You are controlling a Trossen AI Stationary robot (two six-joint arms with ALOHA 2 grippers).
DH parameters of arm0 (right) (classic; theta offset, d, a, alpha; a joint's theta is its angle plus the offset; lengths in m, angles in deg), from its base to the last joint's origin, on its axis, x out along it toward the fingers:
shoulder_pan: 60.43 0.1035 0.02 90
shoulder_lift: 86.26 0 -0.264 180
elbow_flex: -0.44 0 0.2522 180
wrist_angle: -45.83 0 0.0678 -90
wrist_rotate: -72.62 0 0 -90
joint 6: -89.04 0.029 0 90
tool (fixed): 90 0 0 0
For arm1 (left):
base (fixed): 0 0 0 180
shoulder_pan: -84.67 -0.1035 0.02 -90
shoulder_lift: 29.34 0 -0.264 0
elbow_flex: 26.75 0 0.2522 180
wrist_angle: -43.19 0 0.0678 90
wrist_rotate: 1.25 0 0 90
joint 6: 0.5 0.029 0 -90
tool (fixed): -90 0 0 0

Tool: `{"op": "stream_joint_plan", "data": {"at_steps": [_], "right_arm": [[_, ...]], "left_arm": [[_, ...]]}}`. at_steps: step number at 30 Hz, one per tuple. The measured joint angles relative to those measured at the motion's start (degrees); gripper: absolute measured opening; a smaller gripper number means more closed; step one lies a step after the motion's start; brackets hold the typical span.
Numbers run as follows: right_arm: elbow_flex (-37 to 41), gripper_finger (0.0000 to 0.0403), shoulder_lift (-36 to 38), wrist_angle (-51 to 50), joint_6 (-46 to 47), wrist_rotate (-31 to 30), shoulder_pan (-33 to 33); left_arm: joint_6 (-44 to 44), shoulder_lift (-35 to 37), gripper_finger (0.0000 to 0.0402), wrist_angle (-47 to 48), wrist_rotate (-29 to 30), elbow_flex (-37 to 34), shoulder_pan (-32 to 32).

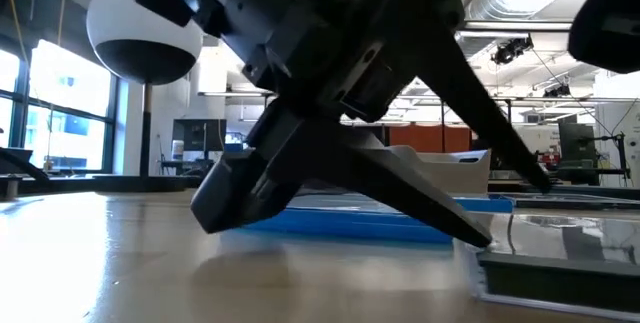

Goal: Pick & place jewel cases by type
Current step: Put the bottom black CD case into the black bin

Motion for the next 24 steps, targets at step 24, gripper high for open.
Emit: {"op": "stream_joint_plan", "data": {"at_steps": [24], "right_arm": [[0.13, 0.0197, -0.17, 0.04, 2.98, -3.47, 1.69]], "left_arm": [[5.44, 6.4, 0.0117, 19.45, -2.27, 0.02, -3.37]]}}
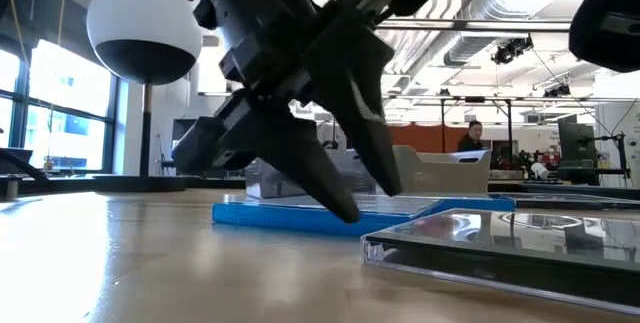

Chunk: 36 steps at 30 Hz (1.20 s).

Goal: Pick & place jewel cases by type
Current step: Put the bottom black CD case into the black bin

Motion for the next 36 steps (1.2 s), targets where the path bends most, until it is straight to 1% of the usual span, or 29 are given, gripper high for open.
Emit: {"op": "stream_joint_plan", "data": {"at_steps": [3, 8, 17, 21, 25, 30, 33, 36], "right_arm": [[0.0, 0.0197, 0.0, 0.14, -0.88, -0.34, -0.33], [0.11, 0.0197, -0.09, 0.52, -4.65, -4.39, -0.91], [0.09, 0.0197, 0.08, 0.91, -10.61, -0.82, -3.58], [0.09, 0.0197, 0.06, 1.55, -15.1, -1.5, -2.72], [0.22, 0.0197, -0.11, 2.84, -14.93, -6.31, -1.53], [0.22, 0.0197, 0.14, 3.66, -14.76, -6.3, -0.8], [0.2, 0.0197, 0.22, 3.5, -14.06, -7.48, -0.52], [0.22, 0.0197, 0.22, 2.7, -13.96, -7.97, -0.52]], "left_arm": [[0.0, -1.94, 0.0117, -2.12, -0.02, 0.23, 0.02], [-0.4, -3.28, 0.0117, -6.04, 0.08, 0.26, 0.46], [-0.87, -3.4, 0.0117, -6.93, 0.28, 0.13, 0.37], [-0.03, -3.42, 0.0117, -7.93, -0.07, 0.01, 0.37], [0.82, -3.24, 0.0117, -8.9, -0.12, -0.07, 0.39], [1.54, -3.02, 0.0117, -9.68, -1.54, -0.05, 0.61], [1.58, -2.88, 0.0117, -9.06, -3.25, 1.06, 0.48], [2.81, -2.79, 0.0117, -8.74, -3.7, 2.15, 0.61]]}}
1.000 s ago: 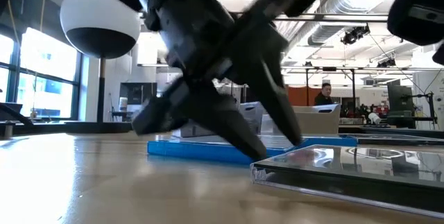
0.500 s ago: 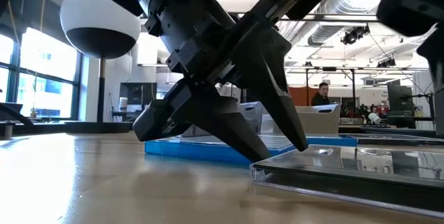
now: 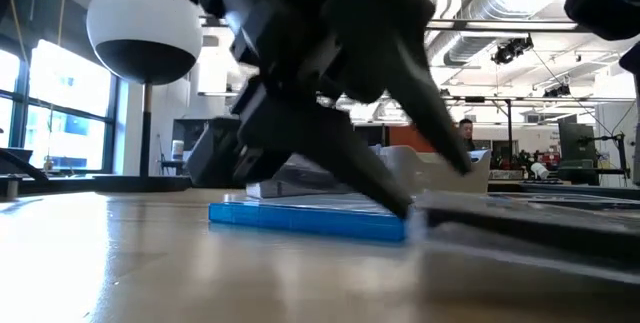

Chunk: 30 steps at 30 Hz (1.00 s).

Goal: Pick & place jewel cases by type
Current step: Put the bottom black CD case into the black bin

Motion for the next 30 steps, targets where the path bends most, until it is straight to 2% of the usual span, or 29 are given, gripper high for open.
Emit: {"op": "stream_joint_plan", "data": {"at_steps": [6, 13, 24, 30], "right_arm": [[0.0, 0.0197, 0.0, -1.6, -0.98, -2.11, -0.02], [0.0, 0.0197, 0.02, -2.74, -1.5, -6.38, -1.68], [-0.42, 0.0197, 0.33, -0.35, -3.87, -4.94, -7.19], [-0.44, 0.0197, 0.33, -2.0, -3.7, -7.75, -8.26]], "left_arm": [[2.1, 1.2, 0.0117, 1.69, -0.39, 2.86, 0.05], [3.41, 1.01, 0.0117, 8.39, 0.06, 5.06, -0.1], [2.67, 1.46, 0.0117, 27.14, 4.96, 4.96, -3.34], [6.34, 2.88, 0.0117, 29.57, 4.61, 4.97, -4.78]]}}
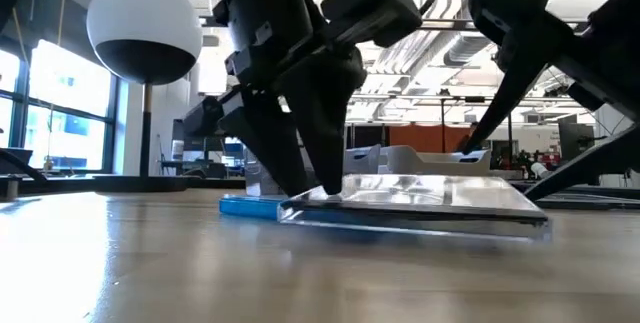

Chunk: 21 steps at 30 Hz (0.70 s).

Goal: Pick & place jewel cases by type
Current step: Put the bottom black CD case into the black bin

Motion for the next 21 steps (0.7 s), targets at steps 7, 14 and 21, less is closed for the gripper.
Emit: {"op": "stream_joint_plan", "data": {"at_steps": [7, 14, 21], "right_arm": [[-0.02, 0.0197, -0.02, -4.17, 0.27, -1.74, 0.11], [0.0, 0.0197, -0.02, -5.26, 0.27, -2.68, -0.11], [0.08, 0.0197, -0.04, -5.69, 1.72, -3.44, 0.7]], "left_arm": [[1.69, 2.89, 0.0116, 3.52, 3.09, 0.09, -0.11], [3.58, 3.46, 0.0116, 6.91, 4.96, 0.02, -1.82], [13.38, 5.62, 0.0116, 5.76, 1.51, -0.02, -2.13]]}}
